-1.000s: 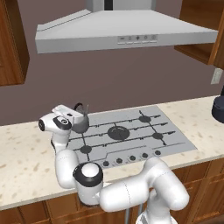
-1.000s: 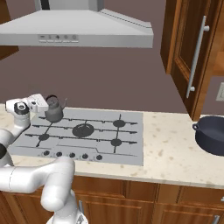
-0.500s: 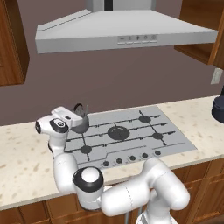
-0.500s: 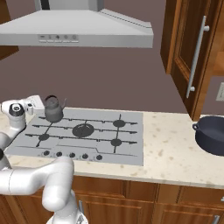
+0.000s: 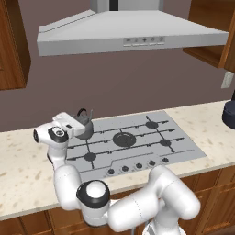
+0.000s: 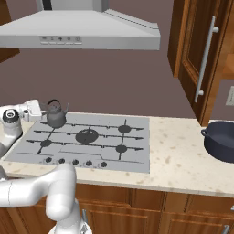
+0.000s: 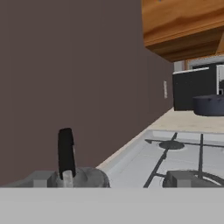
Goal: Pick the kettle from the cabinet and place it on a stove burner. Then pick the pot from the counter and place it on another stove burner. Finally, turn both burners on.
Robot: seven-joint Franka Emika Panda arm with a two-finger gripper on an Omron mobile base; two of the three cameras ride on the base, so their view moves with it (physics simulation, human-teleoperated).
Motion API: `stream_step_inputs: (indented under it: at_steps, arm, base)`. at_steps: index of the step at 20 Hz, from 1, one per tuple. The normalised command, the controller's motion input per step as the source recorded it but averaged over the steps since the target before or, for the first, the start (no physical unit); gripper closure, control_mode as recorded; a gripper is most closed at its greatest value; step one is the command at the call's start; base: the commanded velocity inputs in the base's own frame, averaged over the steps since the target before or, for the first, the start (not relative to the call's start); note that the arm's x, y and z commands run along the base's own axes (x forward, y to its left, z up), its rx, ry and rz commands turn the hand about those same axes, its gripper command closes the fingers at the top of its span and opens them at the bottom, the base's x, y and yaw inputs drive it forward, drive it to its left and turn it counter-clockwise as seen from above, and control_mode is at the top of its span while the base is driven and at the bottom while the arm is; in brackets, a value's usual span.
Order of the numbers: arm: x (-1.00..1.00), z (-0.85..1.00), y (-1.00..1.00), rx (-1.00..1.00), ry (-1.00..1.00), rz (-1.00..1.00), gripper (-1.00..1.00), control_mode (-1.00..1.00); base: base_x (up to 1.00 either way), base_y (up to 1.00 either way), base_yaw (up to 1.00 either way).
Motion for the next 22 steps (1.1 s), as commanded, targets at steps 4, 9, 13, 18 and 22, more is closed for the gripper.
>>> stream_step_inputs:
  at_steps: [4, 9, 13, 18, 22]
  arm:
    - [-0.44, 0.34, 0.09, 0.00, -0.06, -0.08, -1.00, -1.00]
    - [-0.50, 0.40, 0.09, 0.00, -0.05, -0.07, -1.00, -1.00]
    - [-0.57, 0.41, 0.01, 0.00, -0.01, -0.07, -1.00, -1.00]
    - [-0.41, 0.47, -0.10, 0.00, -0.01, -0.03, -1.00, -1.00]
    - [-0.29, 0.32, -0.21, 0.00, 0.00, 0.00, -1.00, -1.00]
  base:
    - [0.00, 0.00, 0.00]
    - [0.00, 0.00, 0.00]
    - [0.00, 0.00, 0.00]
    - [0.00, 0.00, 0.00]
    - [0.00, 0.00, 0.00]
